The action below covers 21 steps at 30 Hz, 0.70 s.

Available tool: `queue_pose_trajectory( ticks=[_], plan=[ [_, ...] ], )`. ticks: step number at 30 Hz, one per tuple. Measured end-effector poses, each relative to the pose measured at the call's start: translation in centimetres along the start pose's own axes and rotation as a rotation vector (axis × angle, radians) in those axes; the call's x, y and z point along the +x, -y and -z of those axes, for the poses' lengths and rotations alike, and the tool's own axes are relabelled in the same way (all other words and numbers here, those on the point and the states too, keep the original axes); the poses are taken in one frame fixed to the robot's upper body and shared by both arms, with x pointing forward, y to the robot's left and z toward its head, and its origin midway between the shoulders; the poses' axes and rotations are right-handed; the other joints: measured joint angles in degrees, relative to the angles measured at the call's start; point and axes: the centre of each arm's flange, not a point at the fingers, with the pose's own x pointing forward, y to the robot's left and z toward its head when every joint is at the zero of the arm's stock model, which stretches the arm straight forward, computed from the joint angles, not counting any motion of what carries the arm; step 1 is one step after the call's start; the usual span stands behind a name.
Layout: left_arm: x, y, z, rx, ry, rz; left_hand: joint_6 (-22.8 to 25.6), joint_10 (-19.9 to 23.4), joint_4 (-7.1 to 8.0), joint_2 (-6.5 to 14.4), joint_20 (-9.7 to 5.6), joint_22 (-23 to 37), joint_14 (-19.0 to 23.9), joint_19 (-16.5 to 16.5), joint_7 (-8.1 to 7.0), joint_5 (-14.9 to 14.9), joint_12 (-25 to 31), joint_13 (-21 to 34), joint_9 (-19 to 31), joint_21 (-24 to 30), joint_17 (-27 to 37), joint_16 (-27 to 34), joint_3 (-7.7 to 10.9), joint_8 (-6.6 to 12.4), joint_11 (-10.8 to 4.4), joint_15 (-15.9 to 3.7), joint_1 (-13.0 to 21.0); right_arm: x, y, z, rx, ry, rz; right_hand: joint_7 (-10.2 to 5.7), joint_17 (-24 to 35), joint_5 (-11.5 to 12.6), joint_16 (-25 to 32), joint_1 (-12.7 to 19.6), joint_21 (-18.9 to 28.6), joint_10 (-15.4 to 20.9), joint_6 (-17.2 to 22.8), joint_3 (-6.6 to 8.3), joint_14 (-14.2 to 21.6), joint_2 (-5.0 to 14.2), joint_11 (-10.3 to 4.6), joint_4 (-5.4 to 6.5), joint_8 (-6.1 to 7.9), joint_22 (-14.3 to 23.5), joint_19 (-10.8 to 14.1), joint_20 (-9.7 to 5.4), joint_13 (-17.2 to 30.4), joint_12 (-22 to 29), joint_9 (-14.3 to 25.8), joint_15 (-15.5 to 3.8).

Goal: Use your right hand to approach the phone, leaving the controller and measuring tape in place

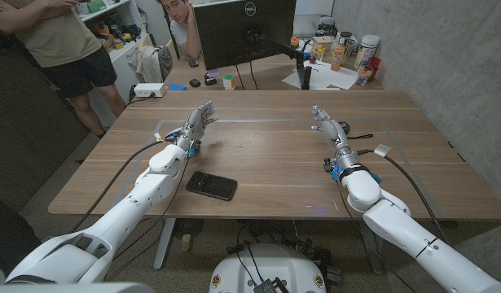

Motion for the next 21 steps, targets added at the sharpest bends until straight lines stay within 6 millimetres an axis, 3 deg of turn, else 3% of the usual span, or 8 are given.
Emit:
queue_pose_trajectory(
  ticks=[21],
  plan=[
    [0.5, -0.6, 0.0, 0.004, -0.002, 0.031, 0.0, -0.1, 0.0, 0.0, 0.0, 0.0, 0.0, 0.0, 0.0, 0.0, 0.0, 0.0, 0.0, -0.2, 0.0, 0.0, 0.0, 0.0, 0.11, 0.0, 0.0, -3.2, -6.9, -1.6, -0.052, 0.003, -0.127, -0.4, -0.3, 0.0, -0.3, 0.0, -0.4, 0.0, -0.4, -0.4, 0.8, 0.0, 0.01, -0.4, 0.0, 0.3, 1.2, 0.05, 0.0, -0.5, 0.0, 0.82]
  ],
)
